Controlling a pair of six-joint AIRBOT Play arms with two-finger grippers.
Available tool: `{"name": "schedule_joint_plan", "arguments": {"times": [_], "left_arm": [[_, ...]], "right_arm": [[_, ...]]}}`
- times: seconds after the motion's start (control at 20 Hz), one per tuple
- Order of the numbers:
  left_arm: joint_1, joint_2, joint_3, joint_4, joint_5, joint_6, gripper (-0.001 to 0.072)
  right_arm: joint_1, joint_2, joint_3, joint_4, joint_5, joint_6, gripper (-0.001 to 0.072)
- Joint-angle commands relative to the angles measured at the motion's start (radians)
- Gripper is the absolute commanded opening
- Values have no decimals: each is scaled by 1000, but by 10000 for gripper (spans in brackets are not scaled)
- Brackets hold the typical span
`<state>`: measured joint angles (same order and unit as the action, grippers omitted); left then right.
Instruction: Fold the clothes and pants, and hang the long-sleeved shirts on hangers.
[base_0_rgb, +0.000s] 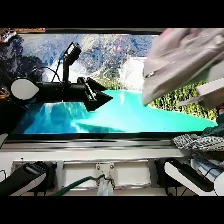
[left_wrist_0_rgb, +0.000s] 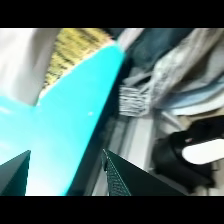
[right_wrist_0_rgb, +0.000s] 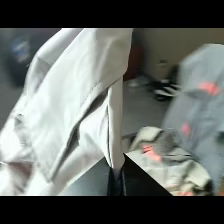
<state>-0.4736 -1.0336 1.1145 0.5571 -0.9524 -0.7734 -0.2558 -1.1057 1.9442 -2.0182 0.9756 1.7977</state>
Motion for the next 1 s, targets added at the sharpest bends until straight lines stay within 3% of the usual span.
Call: {"name": "schedule_joint_plan", "arguments": {"times": [0.0, 0.25, 0.45, 0.95], "left_arm": [[-17, 23, 2, 90, 60, -51, 465], [-18, 46, 1, 90, 52, -110, 465], [-35, 45, 1, 113, 29, -118, 464], [-50, 43, 1, 154, 24, -118, 464]], "right_arm": [[-173, -53, 95, 17, 0, 119, 27], [-301, -77, 95, 17, -79, 192, 27], [-351, -81, 95, 14, -232, 244, 27], [-483, -95, 96, -4, -259, 314, 27]]}}
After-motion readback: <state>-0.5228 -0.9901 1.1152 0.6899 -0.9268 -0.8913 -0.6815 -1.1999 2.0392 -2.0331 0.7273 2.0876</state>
